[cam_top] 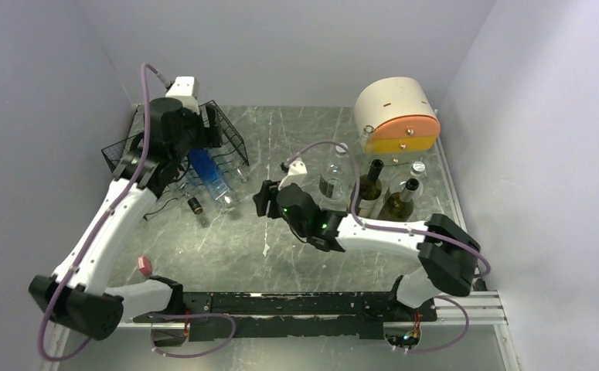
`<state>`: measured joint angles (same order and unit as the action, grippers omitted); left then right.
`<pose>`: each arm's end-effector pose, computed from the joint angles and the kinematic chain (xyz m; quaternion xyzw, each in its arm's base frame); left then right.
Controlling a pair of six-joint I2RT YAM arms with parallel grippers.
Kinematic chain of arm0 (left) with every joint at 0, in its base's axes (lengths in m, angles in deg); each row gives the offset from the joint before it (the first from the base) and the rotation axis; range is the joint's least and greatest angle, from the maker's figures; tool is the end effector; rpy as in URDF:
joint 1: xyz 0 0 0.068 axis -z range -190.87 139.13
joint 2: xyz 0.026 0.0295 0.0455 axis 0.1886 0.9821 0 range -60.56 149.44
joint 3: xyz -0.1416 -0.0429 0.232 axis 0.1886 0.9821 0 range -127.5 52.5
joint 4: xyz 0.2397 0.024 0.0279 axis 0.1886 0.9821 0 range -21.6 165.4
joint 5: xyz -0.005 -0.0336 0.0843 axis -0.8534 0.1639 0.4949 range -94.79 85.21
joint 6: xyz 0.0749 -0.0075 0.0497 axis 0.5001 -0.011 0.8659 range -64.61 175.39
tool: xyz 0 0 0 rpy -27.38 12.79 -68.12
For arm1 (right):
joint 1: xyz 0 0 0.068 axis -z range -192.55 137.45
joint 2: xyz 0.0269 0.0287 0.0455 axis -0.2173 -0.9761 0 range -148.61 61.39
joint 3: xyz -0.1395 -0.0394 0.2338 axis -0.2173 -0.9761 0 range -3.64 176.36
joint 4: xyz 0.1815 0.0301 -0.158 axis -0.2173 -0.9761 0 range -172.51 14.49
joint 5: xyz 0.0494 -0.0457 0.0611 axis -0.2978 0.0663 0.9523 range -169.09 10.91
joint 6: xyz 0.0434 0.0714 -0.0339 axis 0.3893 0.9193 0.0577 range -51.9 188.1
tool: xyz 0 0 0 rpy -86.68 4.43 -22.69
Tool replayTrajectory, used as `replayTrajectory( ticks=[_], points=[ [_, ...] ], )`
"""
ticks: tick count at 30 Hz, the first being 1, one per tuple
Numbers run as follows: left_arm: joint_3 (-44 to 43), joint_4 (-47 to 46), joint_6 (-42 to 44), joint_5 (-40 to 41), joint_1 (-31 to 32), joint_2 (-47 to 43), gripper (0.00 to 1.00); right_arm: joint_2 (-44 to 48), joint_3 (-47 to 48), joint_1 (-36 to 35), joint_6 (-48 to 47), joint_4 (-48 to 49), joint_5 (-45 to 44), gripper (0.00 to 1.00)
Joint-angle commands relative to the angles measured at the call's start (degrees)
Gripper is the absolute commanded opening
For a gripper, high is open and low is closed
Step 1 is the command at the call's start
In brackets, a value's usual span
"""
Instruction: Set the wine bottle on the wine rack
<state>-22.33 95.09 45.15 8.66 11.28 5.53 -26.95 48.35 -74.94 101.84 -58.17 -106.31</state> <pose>0.2569 -0.0845 0.4035 0.0149 0.8060 -0.0720 0.5873 0.2025 0.3077 0.2474 -0.0634 0.8005 0.2918 0.5197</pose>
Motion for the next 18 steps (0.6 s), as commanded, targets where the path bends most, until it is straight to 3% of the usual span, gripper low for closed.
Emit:
replayTrajectory(
  ticks=[1, 7, 14, 18],
  points=[
    [-0.55, -3.88, -6.76, -14.24, -4.48, 7.3, 0.77, 8.37, -1.1, -0.09, 0.32, -7.64, -2.01, 0.58],
    [-4.7, -8.72, -13.42, -23.71, -8.23, 20.86, 0.72, 16.36, 1.57, 0.23, -6.13, -13.75, -1.89, 0.51],
    [-12.08, -8.76, -15.4, -22.58, -8.89, 33.11, 0.7, 19.72, 8.56, 0.86, -9.65, -22.47, -3.12, 0.51],
    [-14.48, -8.47, -15.69, -22.87, -9.55, 37.22, 0.61, 21.4, 9.5, 0.95, -10.28, -24.06, -4.49, 0.51]
  ],
)
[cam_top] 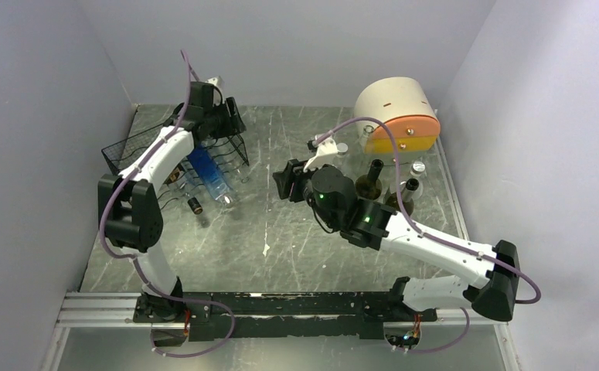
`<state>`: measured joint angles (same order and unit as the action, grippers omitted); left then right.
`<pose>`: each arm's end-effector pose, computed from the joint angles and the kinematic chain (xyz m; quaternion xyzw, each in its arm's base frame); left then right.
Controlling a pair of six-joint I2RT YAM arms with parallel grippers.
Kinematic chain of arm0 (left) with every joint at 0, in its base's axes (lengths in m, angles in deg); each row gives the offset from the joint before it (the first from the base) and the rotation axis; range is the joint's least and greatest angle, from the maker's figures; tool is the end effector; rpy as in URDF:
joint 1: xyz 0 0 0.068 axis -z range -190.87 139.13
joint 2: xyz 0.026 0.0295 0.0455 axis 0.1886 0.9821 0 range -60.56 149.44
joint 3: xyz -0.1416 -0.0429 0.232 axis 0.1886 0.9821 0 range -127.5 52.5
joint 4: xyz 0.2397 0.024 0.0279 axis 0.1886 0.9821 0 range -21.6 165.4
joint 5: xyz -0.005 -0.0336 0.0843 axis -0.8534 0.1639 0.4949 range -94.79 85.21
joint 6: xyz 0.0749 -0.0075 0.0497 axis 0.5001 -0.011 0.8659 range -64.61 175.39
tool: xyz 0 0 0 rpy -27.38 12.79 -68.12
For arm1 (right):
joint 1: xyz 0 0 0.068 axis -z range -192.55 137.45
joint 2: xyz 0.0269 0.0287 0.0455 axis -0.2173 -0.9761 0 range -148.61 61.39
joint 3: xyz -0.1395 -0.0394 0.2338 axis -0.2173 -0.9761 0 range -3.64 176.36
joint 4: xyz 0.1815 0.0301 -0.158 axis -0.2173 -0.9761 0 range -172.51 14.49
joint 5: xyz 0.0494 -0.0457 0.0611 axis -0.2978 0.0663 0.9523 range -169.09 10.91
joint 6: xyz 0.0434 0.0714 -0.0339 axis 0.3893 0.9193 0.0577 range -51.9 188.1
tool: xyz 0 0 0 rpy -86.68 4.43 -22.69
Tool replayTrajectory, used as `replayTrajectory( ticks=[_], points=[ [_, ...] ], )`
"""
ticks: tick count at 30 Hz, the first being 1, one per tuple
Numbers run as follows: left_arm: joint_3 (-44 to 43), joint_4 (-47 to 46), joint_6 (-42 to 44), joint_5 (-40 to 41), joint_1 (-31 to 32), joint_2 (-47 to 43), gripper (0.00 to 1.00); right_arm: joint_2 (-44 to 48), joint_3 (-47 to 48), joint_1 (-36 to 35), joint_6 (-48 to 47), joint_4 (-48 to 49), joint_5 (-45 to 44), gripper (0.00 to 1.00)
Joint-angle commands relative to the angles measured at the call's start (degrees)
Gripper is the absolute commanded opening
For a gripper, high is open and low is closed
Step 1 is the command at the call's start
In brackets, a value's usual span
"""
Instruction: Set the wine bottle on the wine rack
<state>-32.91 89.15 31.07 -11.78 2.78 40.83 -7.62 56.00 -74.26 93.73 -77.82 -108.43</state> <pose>0.4140 -0.1107 0.2784 -0.0557 0.8909 -0.1971 0.4054 0.1756 0.2431 0.3555 -0.0802 0.7627 0.2798 0.5775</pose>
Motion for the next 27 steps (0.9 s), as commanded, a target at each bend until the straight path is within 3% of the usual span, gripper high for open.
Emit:
replayTrajectory(
  ticks=[1, 3, 8, 14, 19, 27],
  points=[
    [-4.17, -2.81, -1.61, -2.87, -1.08, 2.54, 0.58, 2.61, 1.93, 0.32, -2.34, -4.61, -2.8, 0.51],
    [-5.73, -2.34, -1.57, -3.89, -1.16, 4.52, 0.54, 3.11, 2.17, 0.42, -2.74, -5.0, -3.85, 0.51],
    [-9.46, 1.91, -1.81, -2.71, -1.17, 7.96, 0.54, 3.65, 3.25, 0.56, -3.24, -6.17, -6.16, 0.5],
    [-8.62, 1.72, -2.22, -1.73, -1.17, 8.38, 0.6, 3.62, 3.88, 0.89, -3.57, -6.88, -7.15, 0.5],
    [-8.84, 0.02, -2.31, -5.61, -1.17, 9.72, 0.42, 3.12, 4.44, 1.06, -3.83, -7.5, -7.83, 0.49],
    [-10.17, -2.6, -5.31, -11.96, 0.55, 11.03, 0.24, 4.16, 5.12, 1.93, -3.66, -9.73, -12.69, 0.46]
  ],
)
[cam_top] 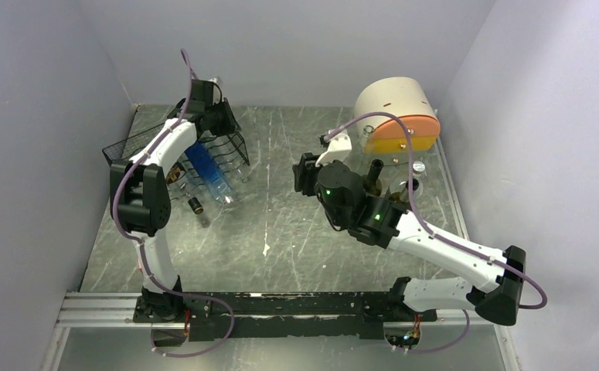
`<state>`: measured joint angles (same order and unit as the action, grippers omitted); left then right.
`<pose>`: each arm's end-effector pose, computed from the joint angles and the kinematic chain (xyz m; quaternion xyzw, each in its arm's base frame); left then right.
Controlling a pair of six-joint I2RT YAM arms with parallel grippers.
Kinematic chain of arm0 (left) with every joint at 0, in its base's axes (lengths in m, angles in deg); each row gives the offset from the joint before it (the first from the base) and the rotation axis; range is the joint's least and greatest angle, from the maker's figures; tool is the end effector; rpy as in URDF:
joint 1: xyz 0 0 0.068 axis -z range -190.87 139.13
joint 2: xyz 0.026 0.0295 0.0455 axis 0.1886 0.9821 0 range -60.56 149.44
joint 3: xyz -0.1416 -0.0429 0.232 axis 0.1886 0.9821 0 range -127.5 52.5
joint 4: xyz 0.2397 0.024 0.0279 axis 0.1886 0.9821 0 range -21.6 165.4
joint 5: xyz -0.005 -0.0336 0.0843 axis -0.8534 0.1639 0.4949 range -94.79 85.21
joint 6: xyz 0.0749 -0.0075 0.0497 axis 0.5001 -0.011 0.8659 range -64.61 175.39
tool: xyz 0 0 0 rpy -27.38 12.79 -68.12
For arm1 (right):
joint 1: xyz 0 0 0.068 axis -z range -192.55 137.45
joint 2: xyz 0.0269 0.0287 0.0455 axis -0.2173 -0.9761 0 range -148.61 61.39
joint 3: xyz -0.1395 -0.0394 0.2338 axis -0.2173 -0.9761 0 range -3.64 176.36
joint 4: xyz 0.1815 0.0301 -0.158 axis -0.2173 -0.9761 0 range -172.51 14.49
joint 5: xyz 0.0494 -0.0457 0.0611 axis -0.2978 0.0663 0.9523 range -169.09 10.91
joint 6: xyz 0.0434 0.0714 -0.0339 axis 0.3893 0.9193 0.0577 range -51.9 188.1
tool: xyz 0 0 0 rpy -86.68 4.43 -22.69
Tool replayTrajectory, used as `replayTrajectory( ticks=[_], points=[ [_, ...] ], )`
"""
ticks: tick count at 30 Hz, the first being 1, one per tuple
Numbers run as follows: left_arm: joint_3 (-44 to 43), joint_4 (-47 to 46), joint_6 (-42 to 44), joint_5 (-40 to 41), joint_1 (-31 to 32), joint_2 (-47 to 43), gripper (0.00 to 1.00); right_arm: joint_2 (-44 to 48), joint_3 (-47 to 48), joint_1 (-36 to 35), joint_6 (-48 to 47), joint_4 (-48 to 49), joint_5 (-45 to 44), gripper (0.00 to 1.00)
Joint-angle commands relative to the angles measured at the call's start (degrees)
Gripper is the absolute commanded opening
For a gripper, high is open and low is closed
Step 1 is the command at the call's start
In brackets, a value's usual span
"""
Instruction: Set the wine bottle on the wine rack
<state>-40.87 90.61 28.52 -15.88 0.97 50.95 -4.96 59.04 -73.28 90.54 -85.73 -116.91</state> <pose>0.4533 -0.1110 0.2493 -0.0779 0.9009 -0.2213 0.3652 0.1774 0.2156 0.3699 -0.0556 0.7692 0.1962 0.6056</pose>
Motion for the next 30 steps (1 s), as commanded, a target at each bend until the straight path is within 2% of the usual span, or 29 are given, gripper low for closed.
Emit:
replayTrajectory(
  ticks=[1, 13, 16, 18, 23, 30],
  points=[
    [-3.05, -3.97, -2.82, -8.32, 2.93, 1.24, 0.23, 1.46, 2.41, 1.2, -0.53, -2.39, -4.91, 0.46],
    [-10.25, -5.94, -6.08, -12.76, 7.35, 6.26, 0.23, 4.2, 6.92, 11.27, -0.68, -13.44, -11.14, 0.44],
    [-10.68, -9.34, -7.9, -16.87, 7.88, 7.11, 0.23, 4.77, 8.36, 12.78, -0.1, -18.13, -15.65, 0.48],
    [-10.33, -14.2, -9.25, -23.08, 7.94, 7.5, 0.24, 5.46, 8.92, 13.32, 0.53, -21.03, -18.92, 0.52],
    [-12.67, -15.51, -9.58, -27.52, 7.87, 8.83, 0.31, 6.58, 8.74, 14.76, 3.37, -28.7, -23.5, 0.61],
    [-15.22, -10.55, -5.62, -23.07, 7.89, 7.34, 0.48, 6.47, 6.82, 15.76, 6.41, -32.55, -21.05, 0.64]
  ],
)
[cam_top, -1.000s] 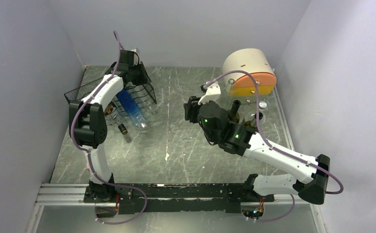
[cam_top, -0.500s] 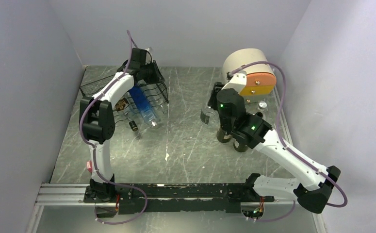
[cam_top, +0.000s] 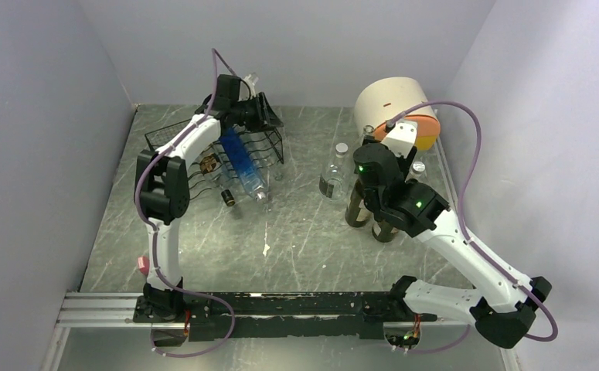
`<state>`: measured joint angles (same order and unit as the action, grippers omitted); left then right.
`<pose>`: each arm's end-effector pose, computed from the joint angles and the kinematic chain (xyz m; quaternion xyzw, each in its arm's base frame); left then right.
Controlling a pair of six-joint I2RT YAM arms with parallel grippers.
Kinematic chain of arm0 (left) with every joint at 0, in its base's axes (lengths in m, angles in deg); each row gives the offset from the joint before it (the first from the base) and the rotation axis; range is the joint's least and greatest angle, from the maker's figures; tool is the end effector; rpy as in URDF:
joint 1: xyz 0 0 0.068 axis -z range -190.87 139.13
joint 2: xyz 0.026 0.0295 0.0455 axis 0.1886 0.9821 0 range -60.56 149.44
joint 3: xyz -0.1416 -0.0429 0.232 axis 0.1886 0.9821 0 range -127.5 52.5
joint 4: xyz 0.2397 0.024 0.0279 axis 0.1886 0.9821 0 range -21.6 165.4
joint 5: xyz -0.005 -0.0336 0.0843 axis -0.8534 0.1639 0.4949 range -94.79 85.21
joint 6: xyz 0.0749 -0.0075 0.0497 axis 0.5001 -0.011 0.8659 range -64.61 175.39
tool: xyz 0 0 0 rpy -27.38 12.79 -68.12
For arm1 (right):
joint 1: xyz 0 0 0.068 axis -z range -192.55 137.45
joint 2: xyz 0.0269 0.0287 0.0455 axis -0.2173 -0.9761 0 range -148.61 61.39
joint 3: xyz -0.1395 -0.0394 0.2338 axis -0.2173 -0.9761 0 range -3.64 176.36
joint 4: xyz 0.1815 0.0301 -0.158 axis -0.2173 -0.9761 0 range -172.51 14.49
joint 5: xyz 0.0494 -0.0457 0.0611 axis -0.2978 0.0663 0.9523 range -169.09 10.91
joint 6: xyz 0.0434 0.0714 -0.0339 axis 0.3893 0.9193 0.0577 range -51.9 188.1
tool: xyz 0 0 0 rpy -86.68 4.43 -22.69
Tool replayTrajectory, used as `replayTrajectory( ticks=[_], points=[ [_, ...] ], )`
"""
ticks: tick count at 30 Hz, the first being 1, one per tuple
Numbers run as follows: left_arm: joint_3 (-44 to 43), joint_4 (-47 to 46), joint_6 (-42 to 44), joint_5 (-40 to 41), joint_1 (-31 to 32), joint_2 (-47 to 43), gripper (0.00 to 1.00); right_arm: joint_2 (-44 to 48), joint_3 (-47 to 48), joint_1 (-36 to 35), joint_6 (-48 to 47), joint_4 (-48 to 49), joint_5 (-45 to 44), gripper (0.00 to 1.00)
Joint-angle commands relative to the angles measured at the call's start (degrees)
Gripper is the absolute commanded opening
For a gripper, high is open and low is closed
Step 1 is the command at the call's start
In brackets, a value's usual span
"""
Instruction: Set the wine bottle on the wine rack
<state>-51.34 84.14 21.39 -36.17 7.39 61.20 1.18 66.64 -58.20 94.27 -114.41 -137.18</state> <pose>0.4723 -0.2001 0.2488 0.0103 0.8582 -0.4142 0.3030 0.1890 0.0956 0.3867 0.1162 0.7835 -0.0776 0.6054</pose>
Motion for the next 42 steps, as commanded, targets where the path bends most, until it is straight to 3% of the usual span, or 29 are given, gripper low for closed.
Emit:
replayTrajectory(
  ticks=[1, 7, 14, 20, 24, 28, 35, 38, 42],
  points=[
    [-4.98, -2.83, 2.53, -1.22, 1.47, -3.45, 0.51, 0.18, -0.98, 0.71, 3.07, -4.41, -0.72, 0.64],
    [-3.29, 1.49, 7.04, 5.94, 1.34, -8.63, 0.61, 0.07, -2.62, 1.46, 4.06, -5.02, -0.1, 0.61],
    [2.15, 0.43, 9.27, 8.26, 1.34, -17.49, 0.64, -0.31, -5.72, 3.31, 2.9, -2.81, 2.02, 0.53],
    [11.14, -3.69, 10.74, 8.09, 1.51, -27.18, 0.67, 0.3, -7.47, 4.13, -2.5, 1.79, 5.34, 0.34],
    [18.8, -7.05, 12.3, 8.19, 2.34, -33.51, 0.8, 1.81, -6.69, 4.11, -7.86, 4.21, 8.57, 0.12],
    [26.14, -10.88, 15.46, 9.99, 4.52, -38.87, 0.87, 4.51, -4.88, 4.13, -12.39, 4.53, 12.66, 0.01],
    [40.06, -21.44, 19.16, 13.48, 10.8, -47.15, 0.91, 8.21, -2.14, 4.13, -17.43, 4.82, 26.79, 0.0],
    [47.02, -27.54, 20.9, 13.92, 13.42, -50.66, 1.0, 9.01, -2.6, 4.12, -19.04, 6.69, 33.91, 0.0],
    [53.15, -30.62, 21.16, 14.33, 14.93, -53.25, 0.99, 10.51, -3.48, 4.04, -20.94, 10.18, 44.52, 0.0]
  ],
)
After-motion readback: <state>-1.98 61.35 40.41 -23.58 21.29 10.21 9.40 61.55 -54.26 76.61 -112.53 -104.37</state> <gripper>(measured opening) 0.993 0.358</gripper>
